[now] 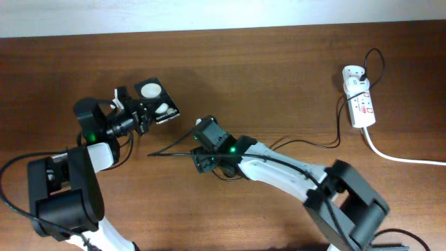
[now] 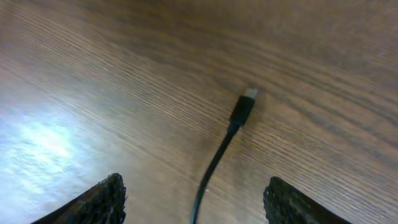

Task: Plug charger to phone and switch on socket
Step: 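Grasp the black cable near its USB-C plug with the right gripper, then lift the plug and bring it up to the phone's bottom port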

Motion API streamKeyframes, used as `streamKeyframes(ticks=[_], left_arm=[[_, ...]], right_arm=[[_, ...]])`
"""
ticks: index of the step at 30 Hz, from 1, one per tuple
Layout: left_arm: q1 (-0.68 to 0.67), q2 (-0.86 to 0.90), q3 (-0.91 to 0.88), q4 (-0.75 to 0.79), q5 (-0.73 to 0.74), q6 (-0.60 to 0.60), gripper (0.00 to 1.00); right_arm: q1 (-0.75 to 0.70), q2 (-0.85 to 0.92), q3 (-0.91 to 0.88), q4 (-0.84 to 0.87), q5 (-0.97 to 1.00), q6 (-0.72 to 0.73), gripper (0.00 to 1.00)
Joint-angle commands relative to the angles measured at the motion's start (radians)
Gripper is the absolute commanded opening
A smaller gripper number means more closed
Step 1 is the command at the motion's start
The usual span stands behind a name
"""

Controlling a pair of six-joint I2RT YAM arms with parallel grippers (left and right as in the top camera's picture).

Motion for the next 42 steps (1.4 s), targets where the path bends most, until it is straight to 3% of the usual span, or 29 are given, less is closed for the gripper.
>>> streamKeyframes(ticks=[1,7,9,12,19,25,29,39,42], left_arm=[[0.008,0.003,0.021,0.006,0.044,0.042,0.0],[0.008,0.003,0.021,0.005,0.046,0.042,0.0],[0.008,0.003,0.021,0.005,0.053,0.045,0.0],[0.008,0.003,0.021,-0.008,0.059,0.069,0.0],[0.005,0.003,0.021,-0.18,0.058,0.215,0.0],[-0.1,0.003,0.021,-0.188,0.01,0.226,0.0],[-0.169,0.003,0.021,-0.187,-0.071,0.23,0.0],[-0.282,0.003,0.021,-0.105,-0.157,0.237,0.0],[-0.328,0.003,0.021,-0.098,-0.213,0.187,0.0]], right_arm=[[0.005,0.064,0.026,0.0,0.019,0.03,0.69],[0.004,0.119,0.026,0.03,0.02,0.045,0.53],[0.003,0.119,0.03,0.029,0.034,0.067,0.4],[-0.018,0.111,0.081,-0.061,0.031,0.071,0.04],[-0.108,-0.051,0.161,-0.36,-0.035,0.123,0.04],[-0.189,-0.161,0.146,-0.367,-0.323,0.027,0.04],[-0.253,-0.181,0.05,-0.358,-0.389,0.011,0.04],[-0.464,-0.433,-0.379,-0.007,-0.746,-0.035,0.04],[-0.479,-0.473,-0.505,0.165,-0.804,0.018,0.04]])
